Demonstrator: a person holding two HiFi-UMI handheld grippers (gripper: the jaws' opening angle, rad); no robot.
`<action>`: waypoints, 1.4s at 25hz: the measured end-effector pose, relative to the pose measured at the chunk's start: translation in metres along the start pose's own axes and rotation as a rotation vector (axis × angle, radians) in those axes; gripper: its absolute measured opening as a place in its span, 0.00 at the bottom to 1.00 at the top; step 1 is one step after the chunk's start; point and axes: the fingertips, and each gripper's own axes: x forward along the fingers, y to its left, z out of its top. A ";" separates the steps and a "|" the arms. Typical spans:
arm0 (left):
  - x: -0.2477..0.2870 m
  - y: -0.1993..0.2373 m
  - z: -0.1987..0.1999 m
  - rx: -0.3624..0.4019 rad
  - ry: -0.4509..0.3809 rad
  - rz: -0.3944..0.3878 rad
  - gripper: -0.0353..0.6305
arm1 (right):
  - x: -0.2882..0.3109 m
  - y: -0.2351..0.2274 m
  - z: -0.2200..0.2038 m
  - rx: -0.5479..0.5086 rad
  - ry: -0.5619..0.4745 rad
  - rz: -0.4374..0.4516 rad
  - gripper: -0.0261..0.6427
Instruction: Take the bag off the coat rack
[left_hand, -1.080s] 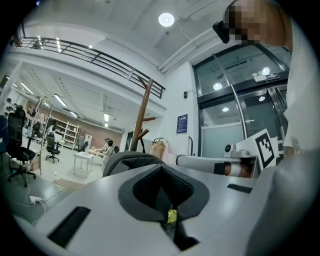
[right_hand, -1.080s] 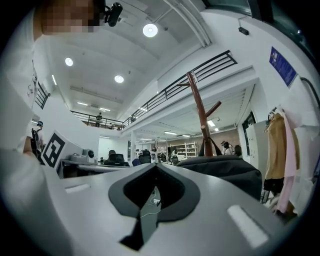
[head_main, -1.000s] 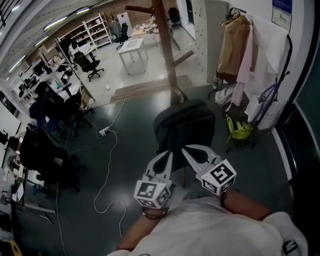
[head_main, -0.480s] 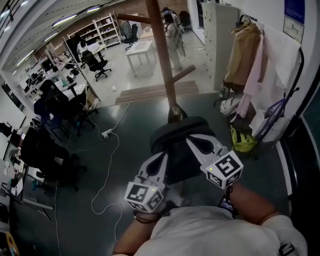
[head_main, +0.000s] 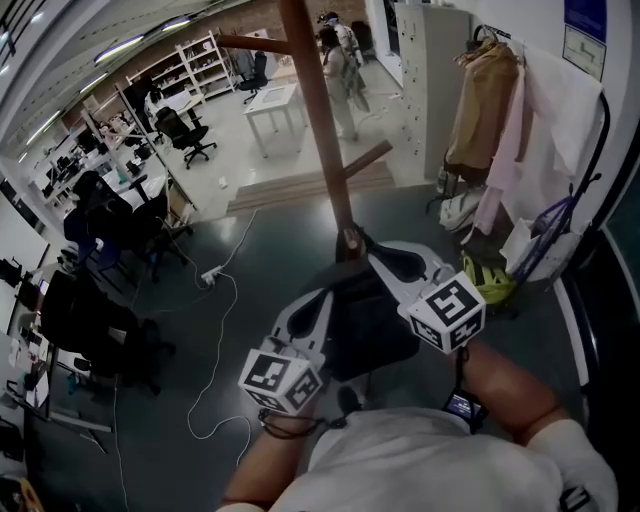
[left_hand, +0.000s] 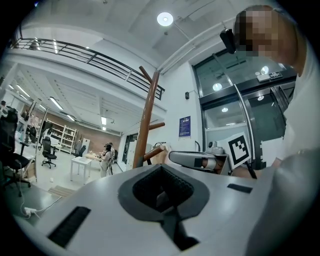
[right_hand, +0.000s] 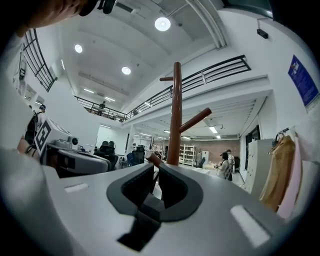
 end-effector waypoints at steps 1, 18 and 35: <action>0.005 0.002 0.003 0.004 -0.002 -0.005 0.05 | 0.004 -0.005 -0.001 -0.001 0.010 -0.001 0.09; 0.053 0.038 0.016 -0.015 -0.011 -0.043 0.05 | 0.067 -0.046 -0.031 -0.023 0.164 0.024 0.17; 0.048 0.039 0.007 -0.048 -0.003 -0.059 0.05 | 0.075 -0.041 -0.038 0.011 0.123 0.049 0.08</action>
